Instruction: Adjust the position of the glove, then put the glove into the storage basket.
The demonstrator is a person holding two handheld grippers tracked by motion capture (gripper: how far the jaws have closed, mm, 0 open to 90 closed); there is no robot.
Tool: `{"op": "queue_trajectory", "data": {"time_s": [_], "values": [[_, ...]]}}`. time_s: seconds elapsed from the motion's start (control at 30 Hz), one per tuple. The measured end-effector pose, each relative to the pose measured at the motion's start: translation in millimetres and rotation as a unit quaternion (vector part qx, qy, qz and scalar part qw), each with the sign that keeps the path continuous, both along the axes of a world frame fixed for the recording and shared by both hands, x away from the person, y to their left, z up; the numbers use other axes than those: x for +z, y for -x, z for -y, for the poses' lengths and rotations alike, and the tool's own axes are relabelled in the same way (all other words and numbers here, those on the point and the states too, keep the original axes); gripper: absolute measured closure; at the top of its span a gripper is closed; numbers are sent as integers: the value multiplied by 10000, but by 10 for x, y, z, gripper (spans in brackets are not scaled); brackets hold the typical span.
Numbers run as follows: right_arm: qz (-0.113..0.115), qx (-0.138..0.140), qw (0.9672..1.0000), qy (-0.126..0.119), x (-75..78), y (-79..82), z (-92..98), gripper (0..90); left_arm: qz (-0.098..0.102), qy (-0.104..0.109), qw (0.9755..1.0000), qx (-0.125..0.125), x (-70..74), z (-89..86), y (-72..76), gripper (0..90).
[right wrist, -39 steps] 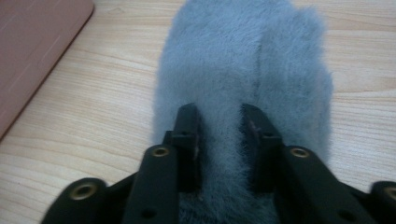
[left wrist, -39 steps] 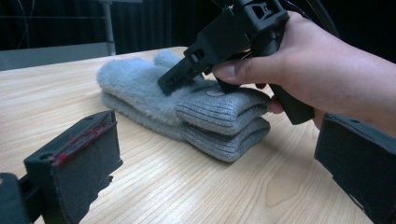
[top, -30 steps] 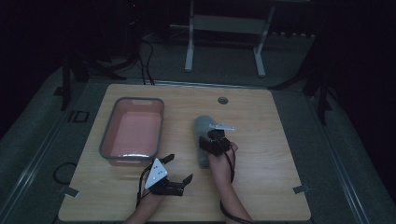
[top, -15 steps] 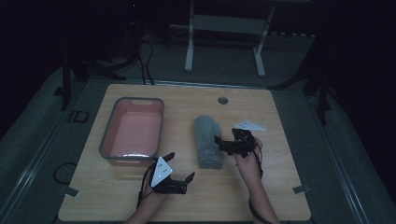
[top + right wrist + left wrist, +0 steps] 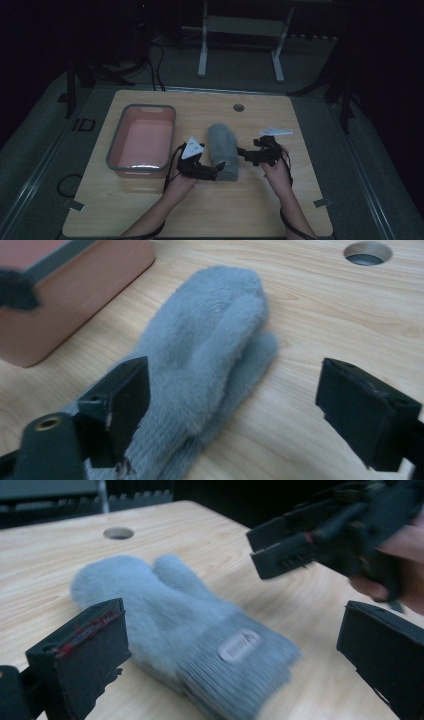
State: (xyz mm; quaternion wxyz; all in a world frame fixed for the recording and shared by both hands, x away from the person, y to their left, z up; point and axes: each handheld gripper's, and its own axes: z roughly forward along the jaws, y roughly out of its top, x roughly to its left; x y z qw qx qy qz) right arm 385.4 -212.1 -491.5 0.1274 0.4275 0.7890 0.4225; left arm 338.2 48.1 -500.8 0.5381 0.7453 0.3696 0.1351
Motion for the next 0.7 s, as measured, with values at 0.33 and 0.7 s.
{"op": "queue_trajectory", "data": {"time_s": [0.33,0.7], "values": [[-293,-105,9993,185,-258,-297,-252,343,-751,-529,9937,635,-248,82,-544,68],[-781,-121,9963,328,-508,-293,-321,406,-1553,-723,9848,287,-512,119,-628,134]]}}
